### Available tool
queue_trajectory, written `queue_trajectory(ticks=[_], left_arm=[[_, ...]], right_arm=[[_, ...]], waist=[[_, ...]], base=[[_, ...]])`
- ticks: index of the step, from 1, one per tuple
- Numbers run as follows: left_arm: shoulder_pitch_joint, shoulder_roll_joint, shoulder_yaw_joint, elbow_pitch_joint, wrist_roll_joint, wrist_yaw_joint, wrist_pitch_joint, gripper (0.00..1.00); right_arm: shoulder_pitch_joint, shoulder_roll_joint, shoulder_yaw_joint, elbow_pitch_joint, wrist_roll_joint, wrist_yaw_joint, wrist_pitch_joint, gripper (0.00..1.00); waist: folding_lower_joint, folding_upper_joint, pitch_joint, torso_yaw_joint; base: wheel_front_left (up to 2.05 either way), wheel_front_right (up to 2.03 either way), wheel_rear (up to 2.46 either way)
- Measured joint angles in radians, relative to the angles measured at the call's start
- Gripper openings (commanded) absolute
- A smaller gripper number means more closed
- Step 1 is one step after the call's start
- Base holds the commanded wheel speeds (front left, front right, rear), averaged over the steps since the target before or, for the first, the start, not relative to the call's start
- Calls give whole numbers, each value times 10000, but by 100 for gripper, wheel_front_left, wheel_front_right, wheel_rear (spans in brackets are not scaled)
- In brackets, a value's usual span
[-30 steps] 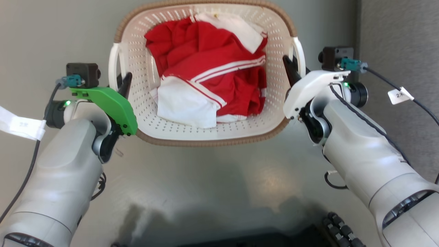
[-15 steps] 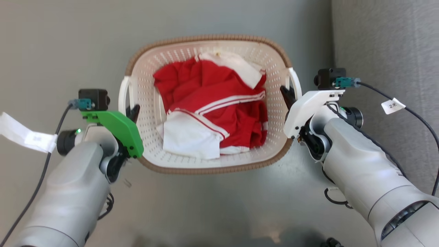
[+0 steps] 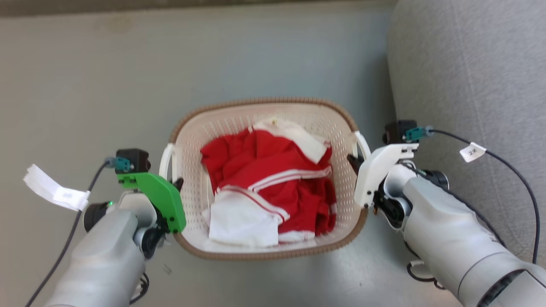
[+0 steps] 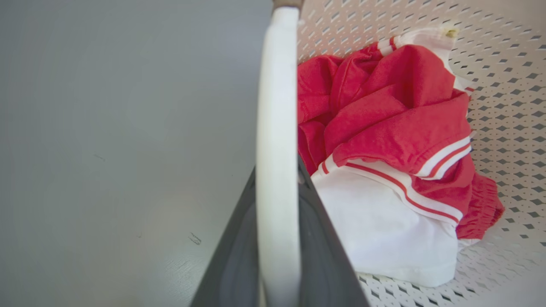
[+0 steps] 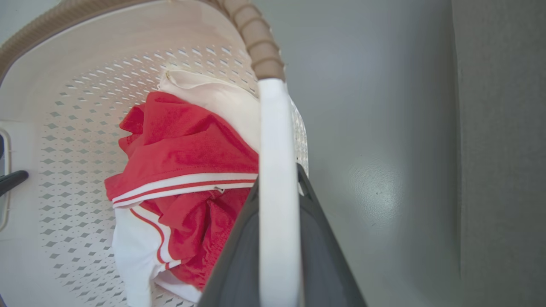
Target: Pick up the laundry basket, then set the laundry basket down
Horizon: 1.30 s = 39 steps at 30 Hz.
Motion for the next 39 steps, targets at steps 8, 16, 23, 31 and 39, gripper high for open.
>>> queue_trajectory(ticks=[8, 16, 23, 31, 39], left_arm=[[650, -184, -272, 320, -240, 0, 502, 0], [1364, -476, -430, 750, -458, -2, 1108, 0], [1457, -525, -497, 888, -577, -2, 1384, 0], [1471, -541, -516, 930, -756, -2, 1480, 0], [1470, -543, -529, 940, -771, -2, 1482, 0]], right_arm=[[664, -6, 309, 98, 341, 40, 715, 0], [1324, -8, 662, 278, 522, 84, 1530, 0], [1415, -13, 882, 276, 596, 86, 1919, 0], [1425, -40, 966, 263, 685, 88, 2104, 0], [1425, -73, 1043, 192, 821, 88, 2142, 0]], waist=[[0, 0, -1157, -50], [0, 0, -2300, -106], [0, 0, -3029, -179], [0, 0, -3270, -253], [0, 0, -3218, -251]], base=[[0, 0, 0], [0, 0, 0], [0, 0, 0], [0, 0, 0], [0, 0, 0]])
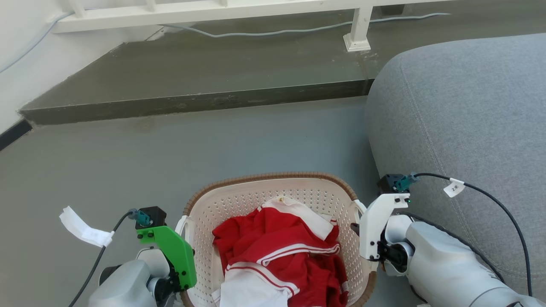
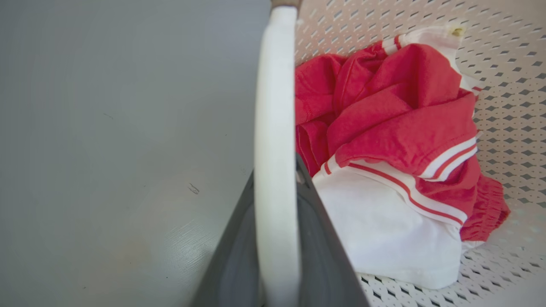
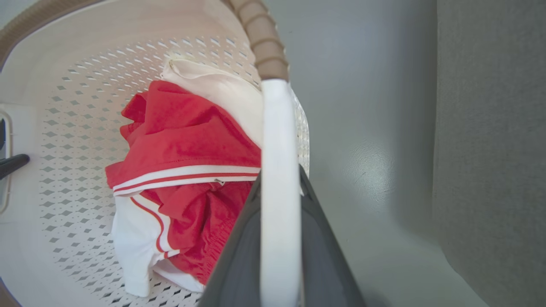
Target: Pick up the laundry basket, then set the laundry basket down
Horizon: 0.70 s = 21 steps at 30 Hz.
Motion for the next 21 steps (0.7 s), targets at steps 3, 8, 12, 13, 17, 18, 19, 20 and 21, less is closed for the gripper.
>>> queue_trajectory(ticks=[3, 8, 12, 13, 17, 18, 19, 20, 21], left_arm=[[0, 0, -27, 0, 0, 0, -2, 0], [-4, 8, -36, 23, -2, 0, -8, 0], [-5, 8, -36, 44, -61, 0, -15, 0], [-5, 8, -36, 50, -63, 0, -15, 0], [-5, 8, -38, 77, -75, 0, -19, 0], [-5, 10, -36, 81, -77, 0, -29, 0], [-10, 17, -36, 81, -79, 0, -31, 0], [-18, 23, -35, 79, -79, 0, -35, 0], [-25, 27, -33, 73, -79, 0, -82, 0]], right_arm=[[0, -15, 35, -21, 42, 0, 0, 0], [-1, -29, 111, -69, 81, 2, 0, 0], [-3, -35, 196, -73, 123, 4, -4, 0], [-4, -36, 211, -77, 123, 15, -12, 0], [-6, -40, 261, -102, 136, 17, -13, 0], [-9, -44, 274, -121, 138, 17, -13, 0], [-17, -44, 276, -130, 151, 17, -15, 0], [-30, -44, 276, -132, 173, 17, -29, 0], [-44, -44, 278, -132, 201, 17, -61, 0]], waist=[[0, 0, 28, 2], [0, 0, 74, -3], [0, 0, 110, -7], [0, 0, 119, -9], [0, 0, 158, -17], [0, 0, 176, -19], [0, 0, 208, -22], [0, 0, 248, -23], [0, 0, 296, -24]], base=[[0, 0, 0], [0, 0, 0], [0, 0, 0], [0, 0, 0], [0, 0, 0], [0, 0, 0], [0, 0, 0], [0, 0, 0], [0, 0, 0]])
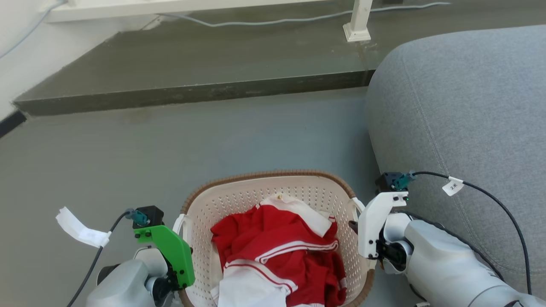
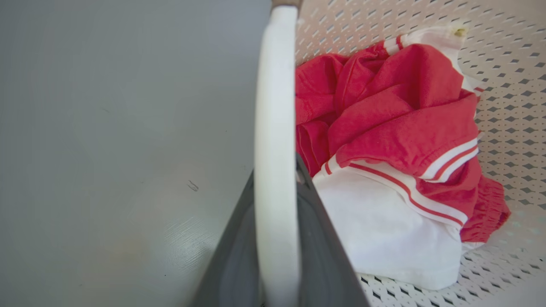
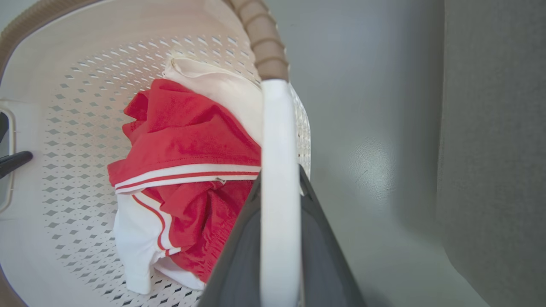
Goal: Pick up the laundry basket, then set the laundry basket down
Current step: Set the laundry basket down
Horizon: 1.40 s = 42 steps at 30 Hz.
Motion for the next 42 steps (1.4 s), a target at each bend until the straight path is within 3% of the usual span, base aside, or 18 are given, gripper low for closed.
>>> queue_trajectory(ticks=[21, 29, 42], left_arm=[[-857, 573, 84, -558, 56, -8, -1710, 0], [-1521, 773, 178, -825, 130, -8, -2443, 0], [-2322, 1078, 219, -1103, 203, -10, -2963, 0]], right_arm=[[-998, 48, -88, -355, -10, -192, -1766, 0], [-1485, 40, -173, -604, -12, -391, -2821, 0], [-2319, 21, -125, -888, -12, -591, -3628, 0]], waist=[[1, 0, 2230, 92], [1, 0, 3498, 136], [2, 0, 5374, 167]], base=[[0, 0, 0], [0, 0, 0], [0, 0, 0]])
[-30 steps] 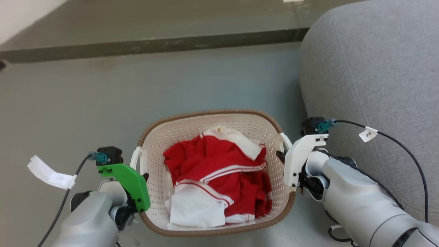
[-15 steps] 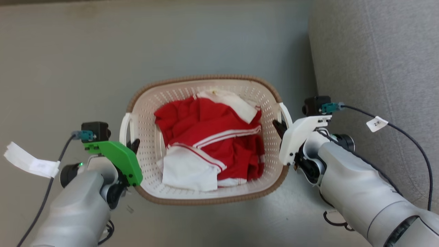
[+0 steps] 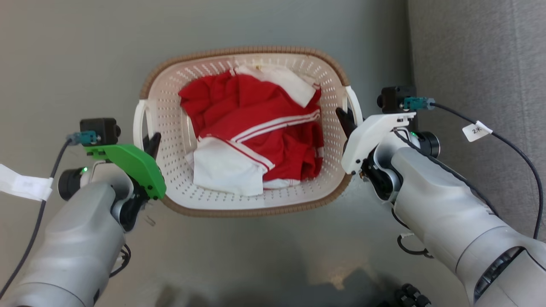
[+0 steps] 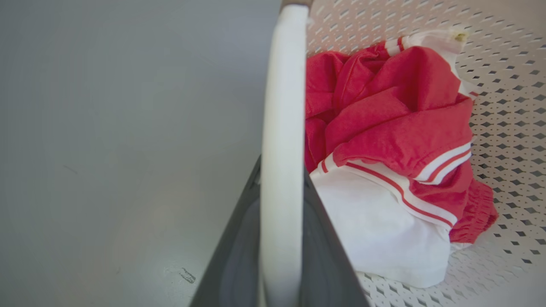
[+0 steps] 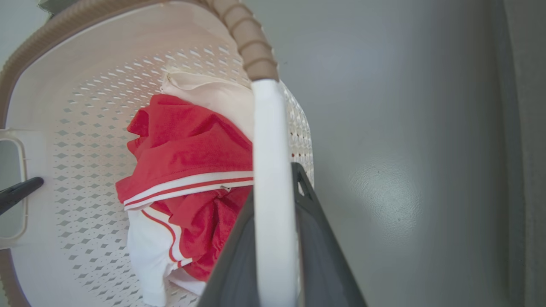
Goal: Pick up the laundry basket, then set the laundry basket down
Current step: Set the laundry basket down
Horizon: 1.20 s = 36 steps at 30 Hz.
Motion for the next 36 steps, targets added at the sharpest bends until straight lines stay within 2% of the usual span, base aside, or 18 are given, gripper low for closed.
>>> queue_trajectory(ticks=[15, 36], left_arm=[[-451, 161, -132, -29, 84, 0, -527, 0], [-965, 263, -249, -40, 161, 0, -1032, 0]], right_arm=[[-291, 13, 33, -161, 4, -238, -681, 0], [-881, -13, -232, -420, -92, -516, -782, 0]], waist=[[0, 0, 1652, 61], [0, 0, 2641, 77]], base=[[0, 0, 0], [0, 0, 0]])
